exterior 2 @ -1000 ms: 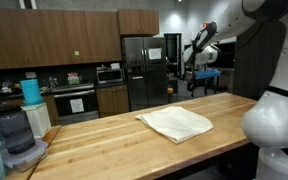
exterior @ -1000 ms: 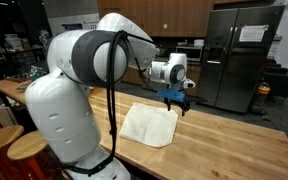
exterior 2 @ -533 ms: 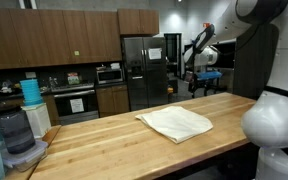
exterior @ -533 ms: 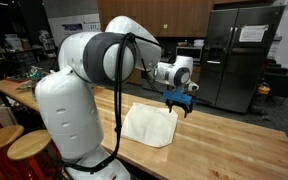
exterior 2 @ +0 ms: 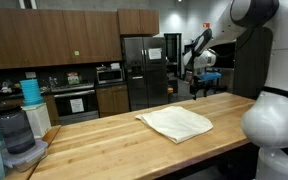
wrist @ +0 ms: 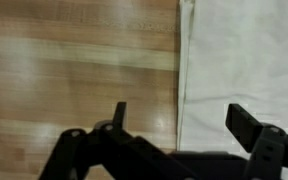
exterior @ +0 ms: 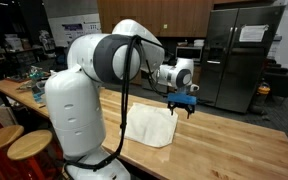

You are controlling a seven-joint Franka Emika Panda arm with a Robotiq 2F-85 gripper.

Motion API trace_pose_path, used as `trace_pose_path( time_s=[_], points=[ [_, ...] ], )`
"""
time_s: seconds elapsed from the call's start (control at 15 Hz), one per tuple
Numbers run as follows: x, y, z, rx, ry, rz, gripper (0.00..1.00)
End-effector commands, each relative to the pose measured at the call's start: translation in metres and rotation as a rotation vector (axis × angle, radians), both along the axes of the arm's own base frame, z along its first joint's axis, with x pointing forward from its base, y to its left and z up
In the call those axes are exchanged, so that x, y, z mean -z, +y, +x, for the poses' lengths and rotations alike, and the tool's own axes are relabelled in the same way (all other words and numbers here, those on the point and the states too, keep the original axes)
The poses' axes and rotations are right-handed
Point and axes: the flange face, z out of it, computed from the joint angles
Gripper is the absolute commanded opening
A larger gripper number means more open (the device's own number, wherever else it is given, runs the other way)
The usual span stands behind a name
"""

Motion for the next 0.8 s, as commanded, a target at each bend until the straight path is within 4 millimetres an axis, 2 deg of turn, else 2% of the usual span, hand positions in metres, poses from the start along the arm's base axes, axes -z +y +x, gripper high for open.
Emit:
trace_pose_path(
  time_s=[0.0, 0.53, 0.73],
  points=[
    [-0.001, -0.002, 0.000, -0.011, 0.001, -0.001, 1.00],
    [0.001, 0.001, 0.000, -0.019, 0.005, 0.000, 1.00],
    [-0.005, -0.012, 0.005, -0.048, 0.008, -0.004, 1.00]
  ],
)
